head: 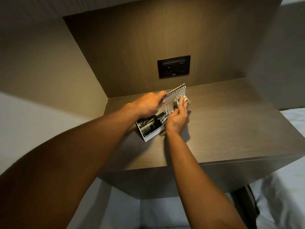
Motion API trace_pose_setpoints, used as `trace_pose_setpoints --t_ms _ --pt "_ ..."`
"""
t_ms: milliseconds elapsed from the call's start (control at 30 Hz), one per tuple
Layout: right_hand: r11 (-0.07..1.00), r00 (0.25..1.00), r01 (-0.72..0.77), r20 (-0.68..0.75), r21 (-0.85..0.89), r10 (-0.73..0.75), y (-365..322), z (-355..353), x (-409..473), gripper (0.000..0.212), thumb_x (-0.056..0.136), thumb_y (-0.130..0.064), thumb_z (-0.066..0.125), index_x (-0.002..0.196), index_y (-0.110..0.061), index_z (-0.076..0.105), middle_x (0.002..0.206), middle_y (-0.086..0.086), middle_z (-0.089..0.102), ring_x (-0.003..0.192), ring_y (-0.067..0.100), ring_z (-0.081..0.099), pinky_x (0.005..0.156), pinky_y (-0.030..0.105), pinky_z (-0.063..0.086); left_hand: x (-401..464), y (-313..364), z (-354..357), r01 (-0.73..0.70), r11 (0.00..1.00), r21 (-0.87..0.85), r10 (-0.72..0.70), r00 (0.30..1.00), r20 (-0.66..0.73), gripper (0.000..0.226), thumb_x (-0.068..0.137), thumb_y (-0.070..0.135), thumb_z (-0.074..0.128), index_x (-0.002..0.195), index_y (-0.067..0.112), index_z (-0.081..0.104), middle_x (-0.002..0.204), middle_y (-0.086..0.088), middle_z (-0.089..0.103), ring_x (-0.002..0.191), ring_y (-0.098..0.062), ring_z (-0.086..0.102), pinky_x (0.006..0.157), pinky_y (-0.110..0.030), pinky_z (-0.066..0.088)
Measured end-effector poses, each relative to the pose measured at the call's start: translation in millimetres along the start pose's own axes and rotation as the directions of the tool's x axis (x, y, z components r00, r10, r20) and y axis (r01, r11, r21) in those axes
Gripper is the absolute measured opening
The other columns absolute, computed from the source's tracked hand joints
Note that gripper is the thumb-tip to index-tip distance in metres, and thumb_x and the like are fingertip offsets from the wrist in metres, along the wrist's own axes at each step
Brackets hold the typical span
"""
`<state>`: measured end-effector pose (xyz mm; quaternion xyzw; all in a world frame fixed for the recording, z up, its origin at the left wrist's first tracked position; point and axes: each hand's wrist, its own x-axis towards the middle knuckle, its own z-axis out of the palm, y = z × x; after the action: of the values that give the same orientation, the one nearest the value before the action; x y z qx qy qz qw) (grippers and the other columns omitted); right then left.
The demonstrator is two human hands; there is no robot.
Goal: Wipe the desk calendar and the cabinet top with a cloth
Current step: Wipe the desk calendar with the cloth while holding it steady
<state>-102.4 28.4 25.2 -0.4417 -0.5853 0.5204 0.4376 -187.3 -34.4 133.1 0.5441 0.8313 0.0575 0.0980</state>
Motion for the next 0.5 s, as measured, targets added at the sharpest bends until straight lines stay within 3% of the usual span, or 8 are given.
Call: trace_pose_setpoints --t_ms 167,300,400,500 --pt "1.0 0.999 -0.003 0.045 -0.016 0.003 5 8 -35 0.05 0.1 0.0 0.049 0.146 -0.02 0.048 0.16 0.008 0.039 0.144 0.03 0.043 0.115 0.043 0.042 4 -5 3 -0.026 0.999 -0.025 0.026 1.0 0.005 0.038 0.107 0.035 0.04 0.142 0.019 0.037 0.113 -0.012 0.066 0.096 -0.023 0.062 0.081 -0.043 0.054" --pt "0.998 0.994 0.049 0.1 -0.044 -0.044 15 11 -64 0.057 0.096 0.007 0.05 0.146 -0.02 0.048 0.162 0.006 0.034 0.148 0.027 0.037 0.116 0.039 0.04 4 -6 3 -0.031 0.997 -0.077 0.032 0.999 0.014 0.051 0.107 0.03 0.042 0.155 0.02 0.027 0.137 -0.012 0.059 0.121 -0.027 0.058 0.093 -0.036 0.05" --pt "0.998 0.997 0.038 0.076 -0.058 -0.034 12 5 -40 0.053 0.097 0.006 0.048 0.145 -0.017 0.049 0.162 0.009 0.034 0.148 0.027 0.034 0.114 0.017 0.028 3 -6 4 -0.022 0.999 -0.044 0.022 1.0 0.009 0.053 0.108 0.029 0.041 0.157 0.02 0.025 0.151 -0.012 0.048 0.143 -0.03 0.04 0.119 -0.049 0.023" --pt "0.997 1.0 -0.001 0.028 -0.071 0.003 5 -1 -6 0.049 0.1 0.002 0.047 0.146 -0.015 0.048 0.162 0.011 0.035 0.148 0.028 0.037 0.111 0.022 0.025 3 -7 4 -0.011 0.999 -0.044 0.012 1.0 0.01 0.053 0.108 0.028 0.039 0.158 0.02 0.022 0.16 -0.013 0.036 0.152 -0.028 0.021 0.122 -0.049 0.01"
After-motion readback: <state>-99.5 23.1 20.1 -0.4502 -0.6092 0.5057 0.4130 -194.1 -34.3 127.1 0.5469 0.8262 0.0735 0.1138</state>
